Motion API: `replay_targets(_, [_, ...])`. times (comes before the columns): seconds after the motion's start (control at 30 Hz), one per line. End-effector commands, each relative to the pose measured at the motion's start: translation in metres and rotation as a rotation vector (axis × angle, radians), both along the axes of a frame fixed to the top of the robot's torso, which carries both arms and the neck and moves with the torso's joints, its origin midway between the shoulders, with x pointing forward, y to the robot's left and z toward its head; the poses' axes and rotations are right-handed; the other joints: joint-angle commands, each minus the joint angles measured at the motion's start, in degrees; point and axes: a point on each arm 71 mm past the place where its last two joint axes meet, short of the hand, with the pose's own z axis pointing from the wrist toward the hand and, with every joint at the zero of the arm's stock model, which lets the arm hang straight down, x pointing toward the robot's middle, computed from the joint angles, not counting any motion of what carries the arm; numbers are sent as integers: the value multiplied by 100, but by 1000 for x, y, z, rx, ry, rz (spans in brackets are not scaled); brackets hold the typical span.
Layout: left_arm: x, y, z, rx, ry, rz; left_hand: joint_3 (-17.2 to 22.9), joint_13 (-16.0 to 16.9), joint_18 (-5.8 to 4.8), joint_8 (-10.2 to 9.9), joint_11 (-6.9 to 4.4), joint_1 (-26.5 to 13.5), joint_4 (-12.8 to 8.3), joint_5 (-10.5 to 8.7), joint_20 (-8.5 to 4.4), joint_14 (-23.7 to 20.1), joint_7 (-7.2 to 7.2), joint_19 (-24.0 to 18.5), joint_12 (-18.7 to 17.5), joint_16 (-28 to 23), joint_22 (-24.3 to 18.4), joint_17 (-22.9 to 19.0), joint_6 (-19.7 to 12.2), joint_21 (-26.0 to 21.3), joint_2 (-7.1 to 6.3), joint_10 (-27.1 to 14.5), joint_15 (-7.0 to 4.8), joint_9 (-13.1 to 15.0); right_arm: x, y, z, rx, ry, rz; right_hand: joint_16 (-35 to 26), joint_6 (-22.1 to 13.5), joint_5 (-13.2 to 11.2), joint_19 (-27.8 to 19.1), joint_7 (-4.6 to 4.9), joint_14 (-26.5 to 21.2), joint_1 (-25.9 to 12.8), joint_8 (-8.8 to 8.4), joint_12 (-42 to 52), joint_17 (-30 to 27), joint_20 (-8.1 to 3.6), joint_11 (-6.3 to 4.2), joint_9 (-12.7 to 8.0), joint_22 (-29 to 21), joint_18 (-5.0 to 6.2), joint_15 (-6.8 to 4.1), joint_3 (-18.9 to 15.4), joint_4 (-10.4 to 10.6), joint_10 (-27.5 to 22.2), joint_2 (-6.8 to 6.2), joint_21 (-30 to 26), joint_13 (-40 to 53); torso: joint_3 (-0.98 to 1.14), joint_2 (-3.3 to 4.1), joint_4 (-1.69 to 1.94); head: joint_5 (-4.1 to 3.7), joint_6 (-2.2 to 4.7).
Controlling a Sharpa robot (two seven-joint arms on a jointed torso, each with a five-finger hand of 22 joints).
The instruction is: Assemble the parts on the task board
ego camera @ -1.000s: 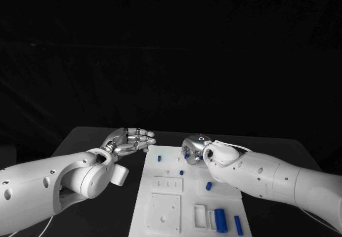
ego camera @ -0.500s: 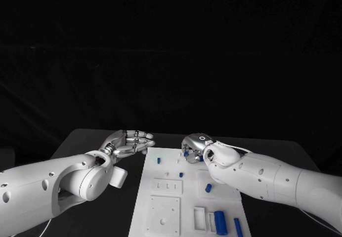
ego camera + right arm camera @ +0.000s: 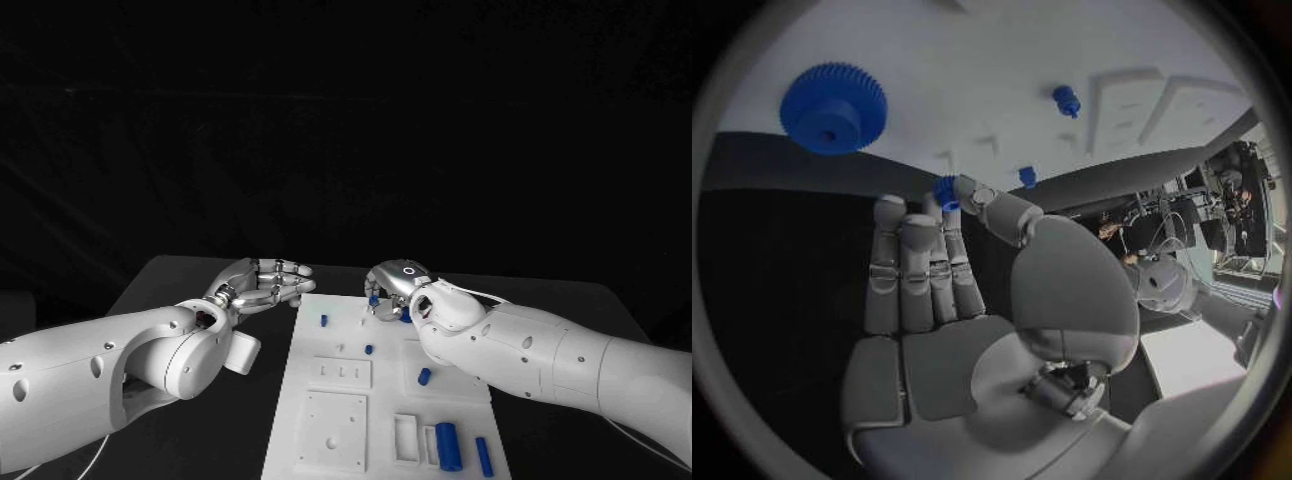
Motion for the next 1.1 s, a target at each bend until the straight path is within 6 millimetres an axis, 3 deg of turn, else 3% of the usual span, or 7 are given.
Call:
replay_targets(0.03, [0, -3, 2, -3, -15, -20, 4, 8, -4, -24, 31, -36, 3, 25, -86, 38, 10, -25, -35, -24, -8, -9, 32, -26, -23, 3, -5, 7, 1, 6, 2, 5, -19, 7, 39, 47, 13, 32, 1, 10, 10, 34, 46, 7, -5, -38, 6, 106, 85, -23, 41, 10, 275, -32, 19, 282, 0, 1, 9, 6, -5])
replay_targets(0.27, [0, -8, 2, -3, -15, -28, 5, 10, -7, -26, 31, -35, 3, 25, -88, 40, 10, -25, -37, -26, -9, -11, 32, -26, -22, 4, -5, 8, 3, 8, 1, -6, -8, 0, 34, 42, 16, 30, 3, 8, 4, 28, 37, 3, -5, -36, 5, 104, 85, -21, 51, 15, 267, -31, 18, 283, -11, 5, 25, 0, -37])
replay_targets(0.43, [0, -6, 2, -4, -15, -26, 5, 11, -8, -27, 31, -35, 3, 25, -90, 41, 11, -25, -39, -27, -10, -12, 33, -26, -22, 4, -5, 9, 3, 7, 0, -10, -1, -2, 32, 40, 17, 28, 3, 7, 3, 26, 33, 2, -6, -35, 5, 103, 85, -20, 54, 13, 264, -32, 17, 284, -7, 6, 17, 31, -63])
replay_targets(0.83, [0, -7, 2, -4, -15, -28, 5, 15, -12, -31, 32, -35, 4, 25, -93, 43, 11, -25, -44, -32, -13, -15, 33, -26, -24, 5, -5, 11, 4, 7, -1, -25, 9, -9, 30, 39, 19, 24, 4, 5, 0, 23, 28, 0, -6, -33, 5, 103, 85, -18, 60, 10, 262, -29, 17, 286, -18, 21, 15, 10, -96])
replay_targets(1.1, [-2, -9, 2, -6, -14, -35, 5, 17, -15, -33, 32, -36, 4, 24, -95, 44, 11, -25, -47, -34, -14, -17, 33, -27, -24, 5, -5, 12, 4, 9, -5, -30, 19, -9, 28, 37, 20, 21, 5, 4, -7, 20, 24, -1, -4, -32, 5, 103, 85, -16, 61, 11, 259, -27, 16, 288, -11, 27, 34, 17, -124])
